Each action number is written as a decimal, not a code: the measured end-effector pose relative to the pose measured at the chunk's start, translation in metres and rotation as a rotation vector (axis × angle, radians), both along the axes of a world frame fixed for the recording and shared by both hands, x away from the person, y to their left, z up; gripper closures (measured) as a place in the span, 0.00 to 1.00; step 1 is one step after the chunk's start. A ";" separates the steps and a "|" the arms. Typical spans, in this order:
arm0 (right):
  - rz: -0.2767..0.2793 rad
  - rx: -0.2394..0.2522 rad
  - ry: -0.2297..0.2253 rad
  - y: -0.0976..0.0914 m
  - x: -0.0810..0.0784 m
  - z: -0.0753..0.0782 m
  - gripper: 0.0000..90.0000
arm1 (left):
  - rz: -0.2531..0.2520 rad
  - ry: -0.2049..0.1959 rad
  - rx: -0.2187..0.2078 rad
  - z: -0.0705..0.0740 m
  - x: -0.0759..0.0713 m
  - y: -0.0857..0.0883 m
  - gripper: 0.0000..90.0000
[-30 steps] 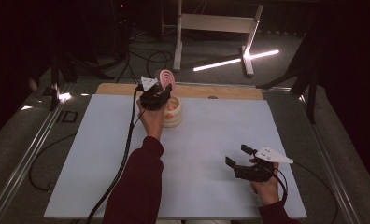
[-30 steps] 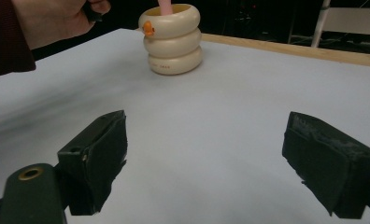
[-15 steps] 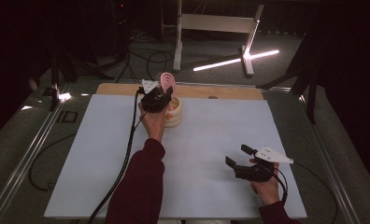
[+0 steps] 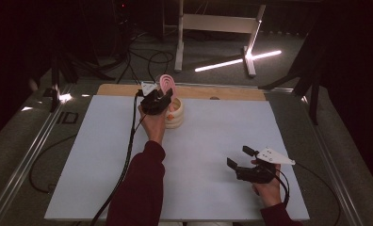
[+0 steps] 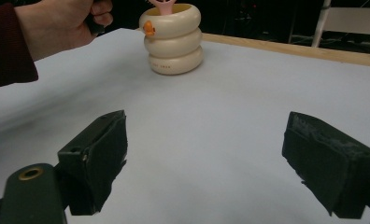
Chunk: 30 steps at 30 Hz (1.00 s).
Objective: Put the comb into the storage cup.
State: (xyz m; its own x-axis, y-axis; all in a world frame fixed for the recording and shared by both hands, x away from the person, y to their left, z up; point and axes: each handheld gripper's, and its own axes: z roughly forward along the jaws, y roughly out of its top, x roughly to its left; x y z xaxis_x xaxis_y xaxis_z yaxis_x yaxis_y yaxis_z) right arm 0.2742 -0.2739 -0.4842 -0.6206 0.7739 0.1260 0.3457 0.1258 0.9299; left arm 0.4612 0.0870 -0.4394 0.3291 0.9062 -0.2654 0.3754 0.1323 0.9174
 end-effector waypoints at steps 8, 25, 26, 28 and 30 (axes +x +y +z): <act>-0.001 -0.002 0.000 0.000 0.001 -0.001 0.16 | 0.005 0.021 -0.022 -0.002 0.002 0.009 0.70; -0.001 -0.005 0.000 0.002 0.002 0.000 0.16 | 0.009 0.051 0.037 0.000 0.003 0.018 0.68; 0.000 -0.004 0.000 0.002 0.002 0.000 0.16 | 0.007 0.054 0.038 0.000 0.003 0.019 0.68; -0.001 -0.003 -0.001 0.002 0.002 0.000 0.16 | 0.003 0.053 0.067 0.000 0.002 0.018 0.67; -0.001 -0.003 -0.003 0.002 0.002 0.000 0.16 | 0.002 0.052 0.089 0.000 0.002 0.018 0.67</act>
State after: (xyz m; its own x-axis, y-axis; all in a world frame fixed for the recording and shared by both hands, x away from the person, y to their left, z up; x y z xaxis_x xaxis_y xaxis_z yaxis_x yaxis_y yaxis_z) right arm 0.2757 -0.2721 -0.4841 -0.6200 0.7751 0.1218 0.3434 0.1285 0.9304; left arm 0.4630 0.1052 -0.4396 0.3149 0.9277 -0.2006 0.4229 0.0521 0.9047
